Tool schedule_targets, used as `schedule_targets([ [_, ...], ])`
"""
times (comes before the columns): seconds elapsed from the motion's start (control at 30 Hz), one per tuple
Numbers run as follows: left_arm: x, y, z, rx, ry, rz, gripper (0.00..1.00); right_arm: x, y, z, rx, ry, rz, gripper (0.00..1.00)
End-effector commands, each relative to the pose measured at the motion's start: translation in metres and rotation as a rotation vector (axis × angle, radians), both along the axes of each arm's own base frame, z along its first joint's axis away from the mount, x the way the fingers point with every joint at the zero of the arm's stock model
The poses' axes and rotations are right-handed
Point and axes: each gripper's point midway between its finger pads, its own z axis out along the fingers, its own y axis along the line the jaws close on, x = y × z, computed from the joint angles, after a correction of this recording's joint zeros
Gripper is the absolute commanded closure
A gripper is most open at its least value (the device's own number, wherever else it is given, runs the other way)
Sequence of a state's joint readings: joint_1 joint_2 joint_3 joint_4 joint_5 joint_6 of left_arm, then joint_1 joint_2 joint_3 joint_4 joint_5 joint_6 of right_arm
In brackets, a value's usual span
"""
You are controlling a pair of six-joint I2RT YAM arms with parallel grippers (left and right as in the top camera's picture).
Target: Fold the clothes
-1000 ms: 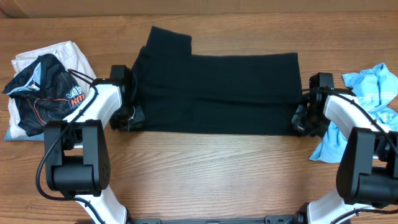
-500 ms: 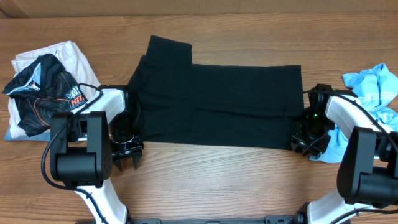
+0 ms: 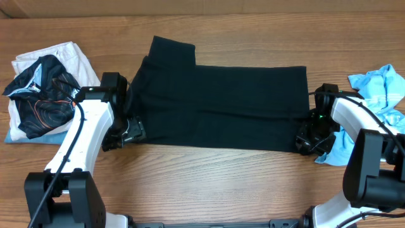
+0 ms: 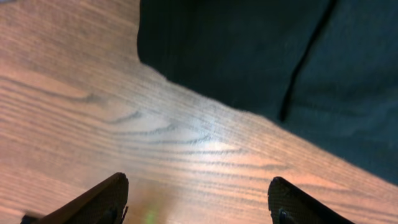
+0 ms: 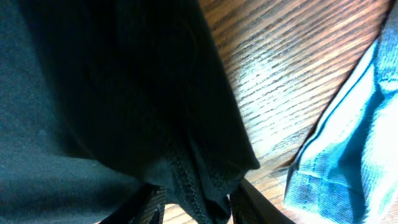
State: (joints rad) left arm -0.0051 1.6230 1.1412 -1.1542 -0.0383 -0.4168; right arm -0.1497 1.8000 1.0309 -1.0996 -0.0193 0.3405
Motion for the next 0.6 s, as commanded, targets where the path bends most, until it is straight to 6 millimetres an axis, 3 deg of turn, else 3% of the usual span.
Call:
schedule_targets([
  [0.0, 0.007, 0.001, -0.01, -0.003, -0.009, 0.024, 0.24, 0.0, 0.0, 0.0, 0.0, -0.001, -0.007, 0.63],
  [0.17, 0.014, 0.018, -0.035, 0.099, 0.024, 0.039, 0.23, 0.001, -0.001, -0.001, 0.0, -0.007, -0.007, 0.63],
  [0.37, 0.023, 0.018, -0.07, 0.096, 0.063, 0.037, 0.22, 0.001, -0.001, -0.001, -0.001, -0.009, -0.007, 0.63],
  [0.4, 0.021, 0.018, -0.077, 0.096, 0.087, 0.036, 0.3, 0.002, -0.001, -0.001, -0.001, -0.009, -0.007, 0.63],
  [0.43, 0.018, 0.018, -0.082, 0.097, 0.108, 0.034, 0.45, 0.002, -0.001, -0.001, -0.001, -0.009, -0.007, 0.63],
  [0.5, 0.009, 0.022, -0.085, 0.123, 0.155, 0.026, 0.85, 0.002, -0.001, -0.001, -0.001, -0.009, -0.007, 0.63],
  [0.53, 0.003, 0.028, -0.082, 0.157, 0.177, 0.035, 0.96, 0.002, -0.001, -0.001, 0.0, -0.01, -0.004, 0.63],
  [0.57, -0.008, 0.042, -0.076, 0.226, 0.215, 0.076, 0.96, 0.002, -0.001, -0.001, 0.0, -0.01, -0.003, 0.63],
])
